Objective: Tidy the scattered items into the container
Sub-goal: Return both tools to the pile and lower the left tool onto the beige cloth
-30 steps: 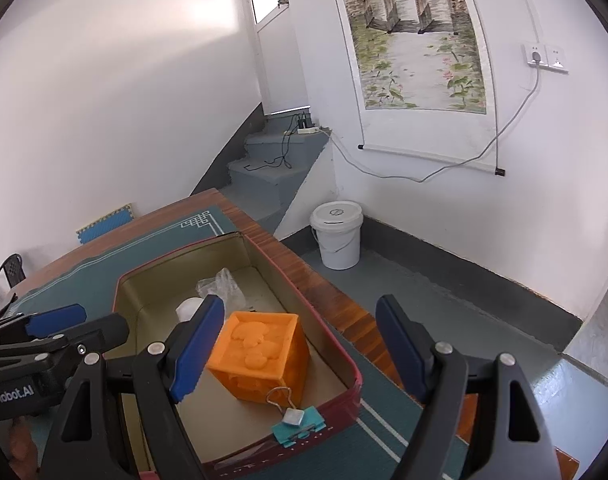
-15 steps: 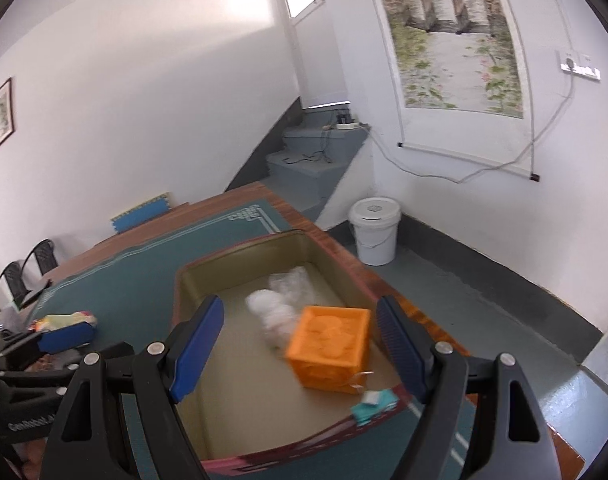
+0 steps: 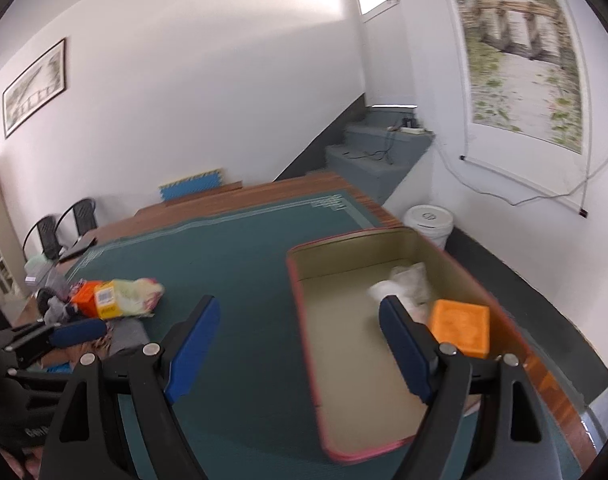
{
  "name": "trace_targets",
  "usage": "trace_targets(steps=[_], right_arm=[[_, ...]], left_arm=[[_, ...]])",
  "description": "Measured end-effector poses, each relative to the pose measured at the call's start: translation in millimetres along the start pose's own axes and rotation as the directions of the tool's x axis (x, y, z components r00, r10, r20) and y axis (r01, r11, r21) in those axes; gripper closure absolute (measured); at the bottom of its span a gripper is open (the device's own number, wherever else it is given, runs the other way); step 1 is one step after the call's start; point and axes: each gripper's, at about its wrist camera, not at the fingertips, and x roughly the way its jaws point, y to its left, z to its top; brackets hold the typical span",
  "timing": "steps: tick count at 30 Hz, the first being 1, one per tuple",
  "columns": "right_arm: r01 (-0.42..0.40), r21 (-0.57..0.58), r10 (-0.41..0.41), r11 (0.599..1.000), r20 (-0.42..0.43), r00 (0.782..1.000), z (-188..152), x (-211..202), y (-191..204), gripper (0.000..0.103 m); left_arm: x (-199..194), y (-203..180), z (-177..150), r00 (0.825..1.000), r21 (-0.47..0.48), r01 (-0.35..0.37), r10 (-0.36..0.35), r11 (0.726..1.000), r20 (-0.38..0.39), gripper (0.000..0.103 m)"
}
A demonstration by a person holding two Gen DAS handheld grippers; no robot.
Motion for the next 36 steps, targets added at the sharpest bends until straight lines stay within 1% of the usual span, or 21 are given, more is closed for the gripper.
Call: trace_targets(steps=[5, 11, 19, 29, 33, 36], right_arm=[[-0.037, -0.023, 0.036, 0.999, -0.045, 0.998, -4.7, 11.2, 24.0, 0.019], [-0.064, -0.063, 0.058, 0.996, -0.086, 0.995, -10.4, 20.2, 50.0, 0.019], [-0.124, -0.085, 0.109, 0.989, -0.163, 0.981, -19.2, 38.1, 74.8, 0.019], [-0.141, -0.087, 0.123, 0.986, -0.186, 0.975, -29.4, 50.8, 81.4, 0.019], [-0.147, -0.079, 0.130, 0.986, -0.195, 0.972, -31.1, 54.6, 79.7, 0.019], [-0.153, -0.076, 0.135, 0.985, -0.200, 0.970, -33.4, 57.5, 80.7, 0.019]], left_arm=[[-8.3, 30.4, -7.4, 0.999, -0.033, -0.032, 0.032, 0.999, 0.004, 0.028], [-16.2, 55.9, -19.2, 0.998, -0.062, -0.060, 0.061, 0.996, 0.003, 0.028], [-16.3, 86.1, -21.6, 0.997, -0.120, -0.078, 0.079, 0.990, 0.005, 0.028], [0.4, 113.4, -26.5, 0.993, -0.125, -0.121, 0.119, 0.985, -0.021, 0.028], [5.7, 120.8, -27.9, 0.994, -0.133, -0.108, 0.105, 0.985, -0.029, 0.028], [10.3, 126.2, -29.7, 0.996, -0.139, -0.084, 0.080, 0.987, -0.036, 0.028]])
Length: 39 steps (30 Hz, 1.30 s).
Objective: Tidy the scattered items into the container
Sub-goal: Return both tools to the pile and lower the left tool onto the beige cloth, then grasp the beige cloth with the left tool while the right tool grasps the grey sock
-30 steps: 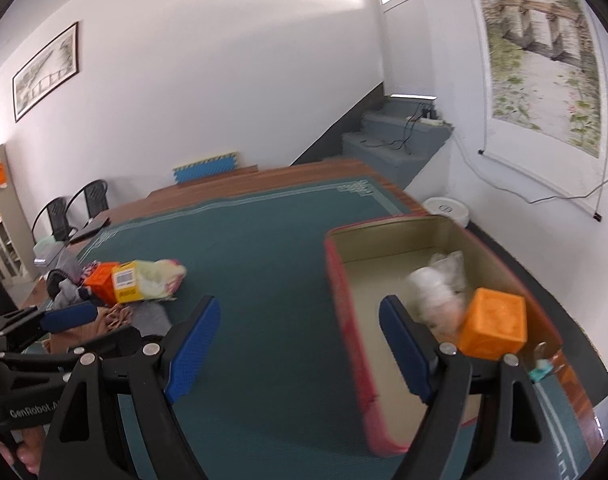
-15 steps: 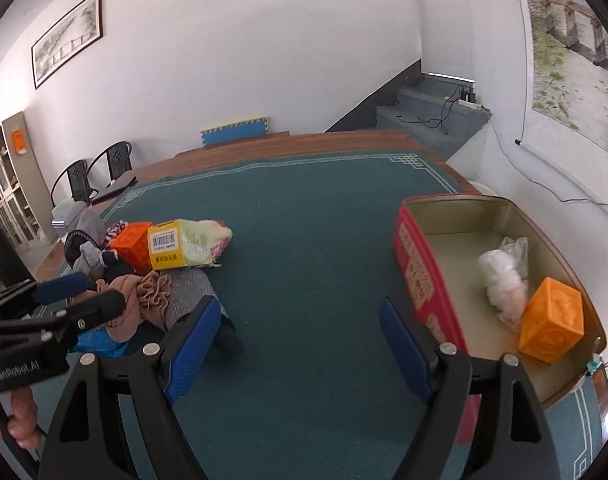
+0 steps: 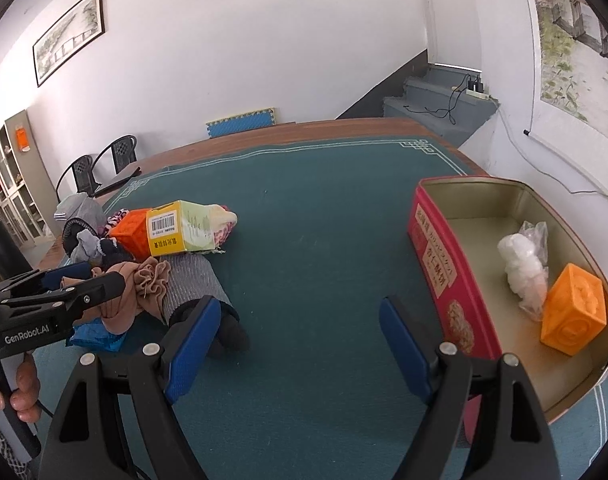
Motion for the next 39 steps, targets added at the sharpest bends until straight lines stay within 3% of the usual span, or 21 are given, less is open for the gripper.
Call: trace_targets(steps=[10, 11, 12, 13, 15, 21, 27, 33, 37, 38, 39], right_arm=[[-0.020, -0.014, 0.020, 1.000, -0.012, 1.000, -4.5, 4.5, 4.0, 0.019], [-0.022, -0.011, 0.022, 1.000, -0.015, 1.000, -5.0, 5.1, 3.5, 0.019], [-0.024, -0.008, 0.024, 1.000, -0.017, 1.000, -5.5, 5.7, 3.0, 0.019], [-0.026, -0.006, 0.026, 1.000, -0.019, 0.999, -6.0, 6.3, 2.7, 0.019], [-0.031, -0.008, 0.030, 0.999, -0.022, 0.999, -7.5, 6.7, 2.9, 0.019], [-0.070, -0.044, 0.069, 0.997, -0.025, 0.997, -10.7, 6.6, 13.0, 0.019], [-0.155, -0.135, 0.141, 0.979, -0.109, 0.984, -4.3, 15.2, 38.7, 0.019], [-0.192, -0.275, 0.153, 0.942, -0.156, 0.976, 2.3, 40.2, 73.7, 0.019], [-0.202, -0.296, 0.154, 0.934, -0.176, 0.972, -0.4, 65.3, 82.1, 0.019], [-0.202, -0.291, 0.154, 0.935, -0.180, 0.972, -1.1, 70.0, 82.4, 0.020], [-0.198, -0.283, 0.149, 0.938, -0.184, 0.971, -2.4, 74.3, 81.5, 0.034]], left_arm=[[22.7, 0.0, -6.5, 0.999, 0.016, 0.031, -0.030, 0.999, -0.032, 0.028], [23.7, -0.5, -6.4, 0.999, 0.015, 0.031, -0.030, 0.999, -0.031, 0.031], [24.4, -0.7, -6.2, 0.999, 0.012, 0.031, -0.031, 0.999, -0.030, 0.046], [24.4, 0.2, -6.2, 0.999, 0.006, 0.035, -0.035, 0.999, -0.029, 0.051], [23.9, 2.1, -5.9, 0.999, -0.008, 0.042, -0.042, 0.999, -0.027, 0.053], [5.9, 7.5, -0.3, 0.998, -0.038, 0.052, -0.051, 0.998, 0.026, 0.054], [-18.3, 13.9, 6.6, 0.994, -0.055, 0.063, -0.058, 0.996, 0.092, 0.054], [-18.1, 23.0, 8.3, 0.995, -0.091, 0.057, -0.049, 0.994, 0.088, 0.054], [-16.5, 22.4, 3.9, 0.996, -0.095, 0.053, -0.045, 0.994, 0.081, 0.054], [-15.9, 21.8, 3.6, 0.996, -0.094, 0.053, -0.045, 0.994, 0.079, 0.054], [-15.4, 21.5, 3.2, 0.996, -0.092, 0.052, -0.045, 0.994, 0.077, 0.054]])
